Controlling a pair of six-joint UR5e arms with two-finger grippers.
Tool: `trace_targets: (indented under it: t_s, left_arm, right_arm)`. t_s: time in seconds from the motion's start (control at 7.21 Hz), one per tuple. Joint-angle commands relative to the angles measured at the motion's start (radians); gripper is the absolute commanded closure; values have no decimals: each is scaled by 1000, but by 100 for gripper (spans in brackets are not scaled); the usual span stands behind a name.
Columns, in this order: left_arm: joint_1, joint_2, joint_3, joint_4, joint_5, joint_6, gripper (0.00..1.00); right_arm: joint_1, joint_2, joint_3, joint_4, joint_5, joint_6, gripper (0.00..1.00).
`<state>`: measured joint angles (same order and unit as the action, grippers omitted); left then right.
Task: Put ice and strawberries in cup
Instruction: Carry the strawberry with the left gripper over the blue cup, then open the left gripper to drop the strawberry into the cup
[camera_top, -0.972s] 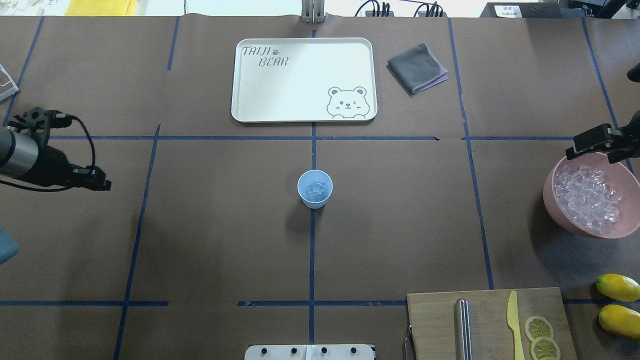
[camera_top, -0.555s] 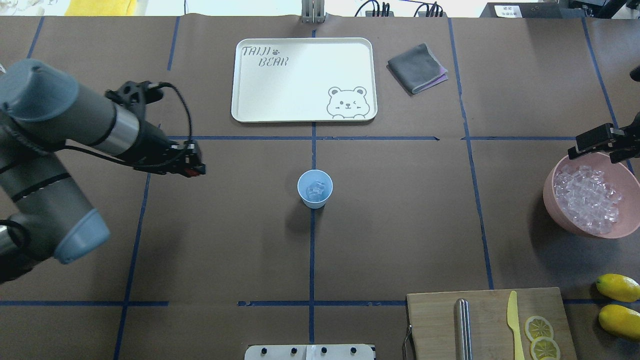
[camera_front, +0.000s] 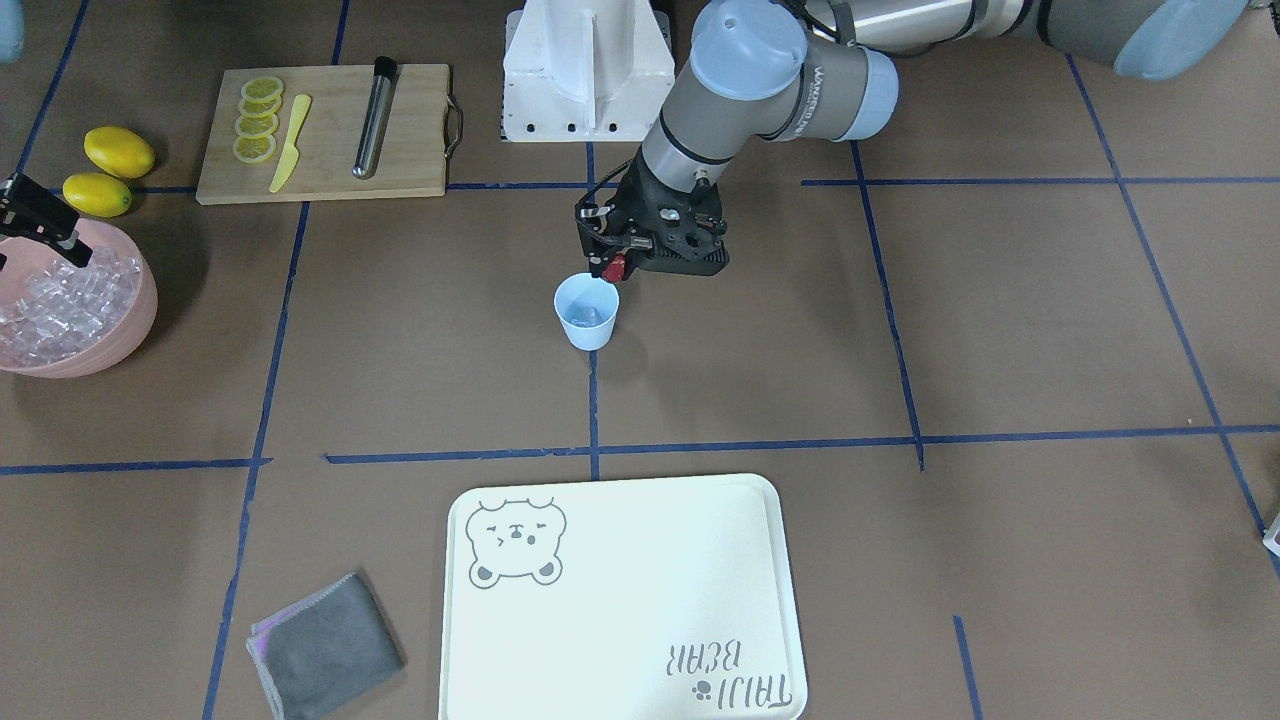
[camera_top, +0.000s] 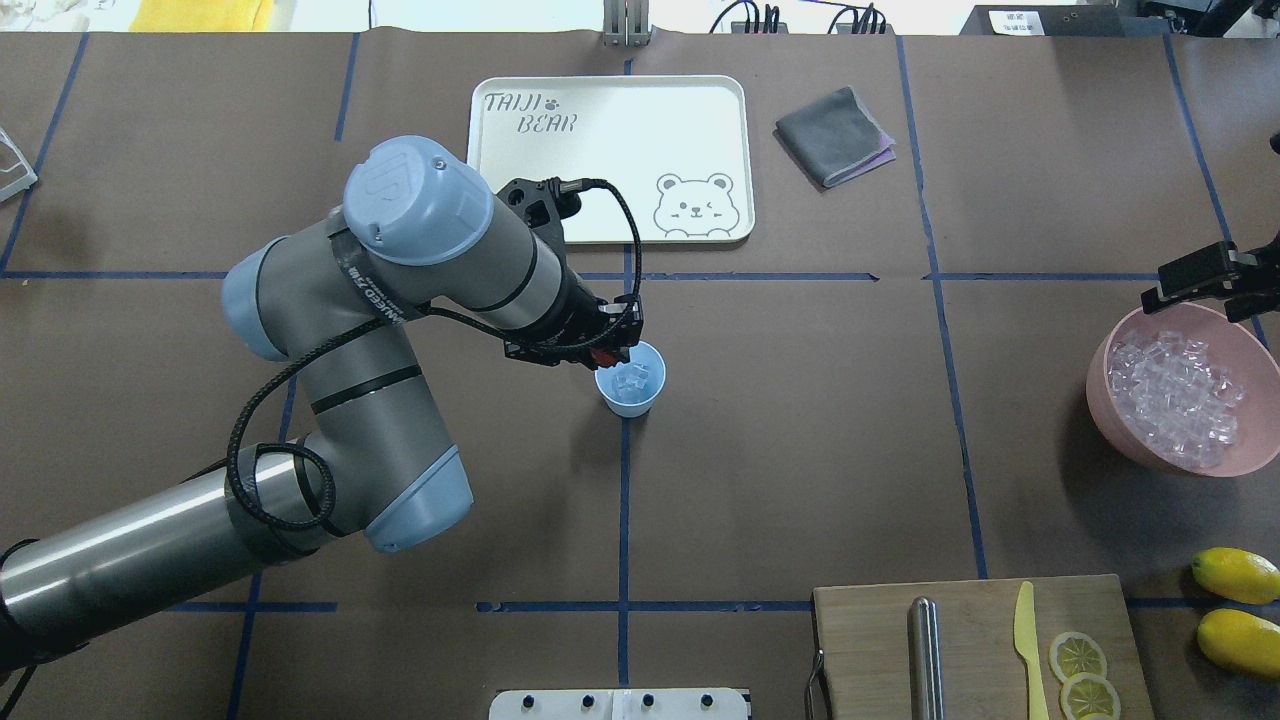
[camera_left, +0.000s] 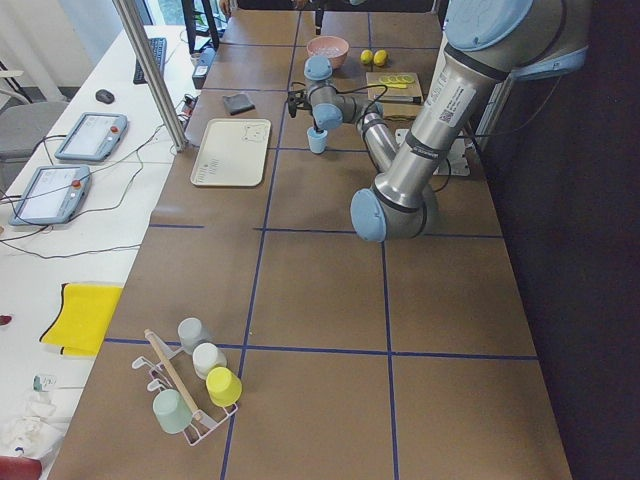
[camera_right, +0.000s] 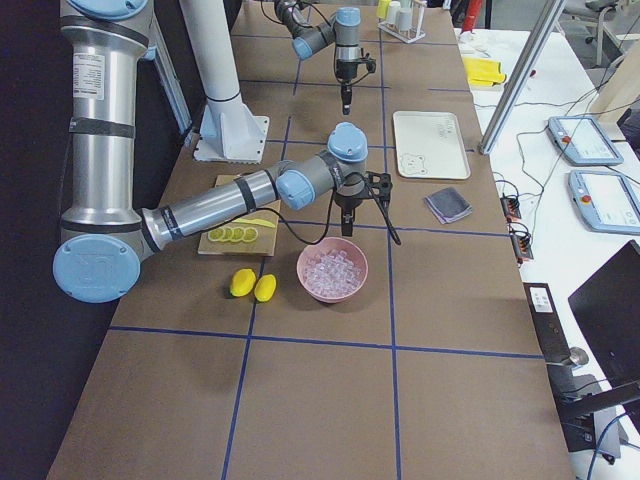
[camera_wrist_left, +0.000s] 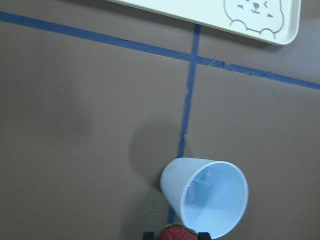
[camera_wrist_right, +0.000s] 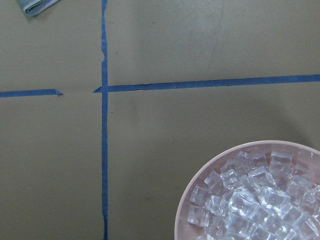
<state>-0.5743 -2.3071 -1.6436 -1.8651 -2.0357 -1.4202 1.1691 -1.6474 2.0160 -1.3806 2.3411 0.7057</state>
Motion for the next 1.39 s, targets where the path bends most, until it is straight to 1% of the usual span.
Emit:
trace_targets:
  t_s: [0.0, 0.14, 0.42, 0.56, 0.69, 0.83, 0.97, 1.25]
  left_arm:
    - [4, -18, 33, -3, 6, 6, 100]
    - [4, -26, 37, -8, 32, 6, 97]
    - [7, -29, 36, -6, 34, 3, 85]
    - [7, -28, 36, -6, 34, 3, 58]
    - [8, -26, 37, -6, 35, 6, 26]
    - [8, -25, 37, -6, 35, 6, 21]
    - [8, -23, 39, -8, 41, 6, 19]
    - [5, -20, 19, -2, 51, 7, 19]
  right_arm:
    - [1, -11, 12, 0, 1, 1, 0]
    - [1, -12, 12, 0, 1, 2, 0]
    - [1, -12, 10, -2, 1, 2, 0]
    - [1, -12, 12, -2, 1, 2, 0]
    - [1, -18, 13, 0, 3, 2, 0]
    - [1, -19, 13, 0, 3, 2, 0]
    - [1, -20, 17, 0, 4, 2, 0]
    - [12, -28, 29, -2, 20, 0, 0]
